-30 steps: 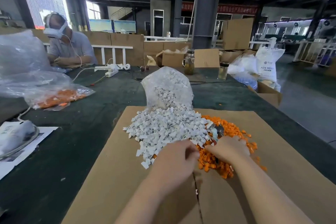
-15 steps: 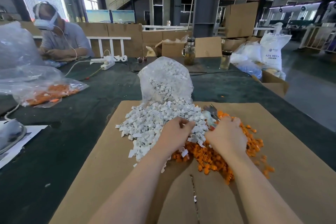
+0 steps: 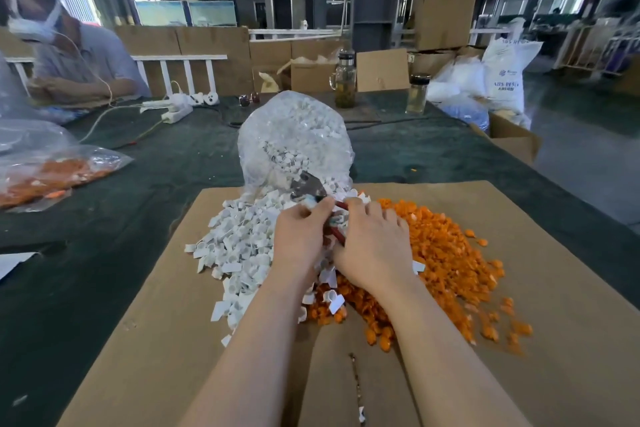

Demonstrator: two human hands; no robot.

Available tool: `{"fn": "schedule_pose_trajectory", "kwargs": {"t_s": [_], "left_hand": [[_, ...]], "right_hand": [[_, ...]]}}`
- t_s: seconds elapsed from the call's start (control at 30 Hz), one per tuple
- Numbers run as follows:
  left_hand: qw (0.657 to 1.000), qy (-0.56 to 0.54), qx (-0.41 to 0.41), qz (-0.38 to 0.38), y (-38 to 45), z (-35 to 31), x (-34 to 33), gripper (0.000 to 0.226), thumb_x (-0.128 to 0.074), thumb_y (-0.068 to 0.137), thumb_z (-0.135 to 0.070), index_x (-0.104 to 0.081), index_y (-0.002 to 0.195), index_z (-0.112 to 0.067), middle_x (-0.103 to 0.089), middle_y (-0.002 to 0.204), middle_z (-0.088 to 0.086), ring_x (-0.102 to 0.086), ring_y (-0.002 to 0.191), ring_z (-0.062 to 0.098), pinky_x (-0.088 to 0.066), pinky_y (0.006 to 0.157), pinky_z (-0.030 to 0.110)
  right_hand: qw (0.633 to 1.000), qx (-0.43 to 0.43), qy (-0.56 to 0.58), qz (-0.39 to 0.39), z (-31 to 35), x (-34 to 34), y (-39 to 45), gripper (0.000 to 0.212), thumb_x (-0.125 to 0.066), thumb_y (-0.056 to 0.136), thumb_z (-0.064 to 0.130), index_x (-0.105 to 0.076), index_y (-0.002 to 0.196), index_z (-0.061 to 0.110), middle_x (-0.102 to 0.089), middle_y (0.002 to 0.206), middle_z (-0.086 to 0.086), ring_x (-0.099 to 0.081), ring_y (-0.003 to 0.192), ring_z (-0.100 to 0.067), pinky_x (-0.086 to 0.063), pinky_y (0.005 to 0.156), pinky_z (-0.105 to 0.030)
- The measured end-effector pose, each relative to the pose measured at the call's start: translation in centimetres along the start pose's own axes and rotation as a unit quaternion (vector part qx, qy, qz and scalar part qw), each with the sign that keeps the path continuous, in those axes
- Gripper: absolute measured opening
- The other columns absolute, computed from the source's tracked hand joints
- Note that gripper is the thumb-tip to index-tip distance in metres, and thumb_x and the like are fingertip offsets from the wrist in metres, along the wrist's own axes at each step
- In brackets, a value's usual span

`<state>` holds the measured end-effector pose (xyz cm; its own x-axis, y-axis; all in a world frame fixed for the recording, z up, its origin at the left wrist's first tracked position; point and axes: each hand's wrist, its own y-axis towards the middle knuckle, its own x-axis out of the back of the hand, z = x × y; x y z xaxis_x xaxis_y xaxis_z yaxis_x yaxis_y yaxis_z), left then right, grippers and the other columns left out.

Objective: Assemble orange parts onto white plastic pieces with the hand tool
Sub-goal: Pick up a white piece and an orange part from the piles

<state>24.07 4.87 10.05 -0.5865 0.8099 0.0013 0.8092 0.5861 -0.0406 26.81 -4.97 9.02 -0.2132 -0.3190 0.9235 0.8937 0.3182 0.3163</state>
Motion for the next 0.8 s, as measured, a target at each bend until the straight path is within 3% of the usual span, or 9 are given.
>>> {"fn": "schedule_pose_trajectory", "kwargs": {"t_s": [0.1,0.17,0.23,0.3,0.37,0.47,0.6,0.8], "left_hand": [[0.985,0.148,-0.089,0.004,-0.1,0.4,0.5,0.049,-0.054,0.095,-0.054,-0.070,0.084,-0.008,-0.071,0.074,0.003,-0.063,0.061,0.008,-0.046,0.053,0.020],[0.958,0.234,-0.168,-0.002,-0.3,0.9,1.2,0.036,-0.047,0.096,-0.058,-0.067,0.093,-0.028,-0.067,0.081,-0.014,-0.062,0.077,0.002,-0.045,0.064,0.020],[0.919,0.313,-0.238,-0.029,-0.2,1.8,1.9,0.031,-0.049,0.096,-0.053,-0.067,0.108,-0.031,-0.066,0.101,-0.015,-0.060,0.098,0.009,-0.047,0.084,0.030],[0.885,0.392,-0.248,-0.053,0.1,2.8,2.2,0.034,-0.053,0.094,-0.051,-0.064,0.121,-0.034,-0.060,0.123,-0.008,-0.049,0.119,0.018,-0.034,0.101,0.039],[0.868,0.444,-0.221,-0.032,0.4,3.5,2.2,0.044,-0.052,0.092,-0.057,-0.056,0.132,-0.039,-0.048,0.139,-0.005,-0.037,0.132,0.021,-0.023,0.107,0.043],[0.851,0.483,-0.205,0.004,0.7,4.0,1.9,0.053,-0.048,0.090,-0.066,-0.050,0.138,-0.042,-0.038,0.151,-0.002,-0.026,0.141,0.024,-0.019,0.112,0.046],[0.842,0.502,-0.194,0.012,1.1,3.6,1.6,0.048,-0.048,0.090,-0.065,-0.053,0.133,-0.044,-0.039,0.151,-0.002,-0.029,0.140,0.027,-0.024,0.111,0.048],[0.856,0.467,-0.218,0.022,1.9,2.7,0.8,0.029,-0.062,0.091,-0.048,-0.068,0.117,-0.035,-0.051,0.123,-0.002,-0.050,0.117,0.021,-0.042,0.100,0.039]], "right_hand": [[0.999,-0.017,0.017,-0.047,-0.8,0.1,0.0,0.044,-0.061,0.088,0.039,-0.049,0.125,0.020,-0.062,0.114,-0.003,-0.059,0.101,-0.024,-0.050,0.078,-0.036],[0.997,-0.037,0.028,-0.057,-1.8,0.5,0.0,0.027,-0.060,0.088,0.037,-0.053,0.109,0.022,-0.060,0.090,0.004,-0.056,0.072,-0.015,-0.042,0.051,-0.027],[0.995,-0.081,0.038,-0.049,-3.2,0.6,-0.1,0.014,-0.057,0.088,0.031,-0.050,0.097,0.023,-0.051,0.073,0.010,-0.046,0.057,-0.010,-0.031,0.043,-0.024],[0.990,-0.127,0.046,-0.042,-4.5,0.5,0.0,0.012,-0.055,0.089,0.024,-0.048,0.098,0.022,-0.047,0.069,0.009,-0.044,0.053,-0.011,-0.030,0.042,-0.024],[0.986,-0.158,0.044,-0.034,-5.5,0.5,0.4,0.018,-0.056,0.089,0.023,-0.051,0.106,0.018,-0.052,0.075,0.004,-0.048,0.058,-0.016,-0.029,0.043,-0.025],[0.980,-0.196,0.036,-0.012,-6.1,0.5,1.1,0.036,-0.061,0.088,0.027,-0.051,0.118,0.011,-0.059,0.106,-0.009,-0.060,0.084,-0.029,-0.037,0.054,-0.029],[0.969,-0.244,0.021,0.019,-6.3,-0.3,1.6,0.049,-0.063,0.090,0.028,-0.046,0.129,0.005,-0.049,0.130,-0.016,-0.061,0.101,-0.034,-0.035,0.054,-0.032],[0.966,-0.250,0.030,0.055,-6.4,-0.8,1.6,0.036,-0.063,0.087,0.021,-0.052,0.119,0.007,-0.054,0.117,-0.014,-0.058,0.088,-0.029,-0.042,0.055,-0.033]]}}
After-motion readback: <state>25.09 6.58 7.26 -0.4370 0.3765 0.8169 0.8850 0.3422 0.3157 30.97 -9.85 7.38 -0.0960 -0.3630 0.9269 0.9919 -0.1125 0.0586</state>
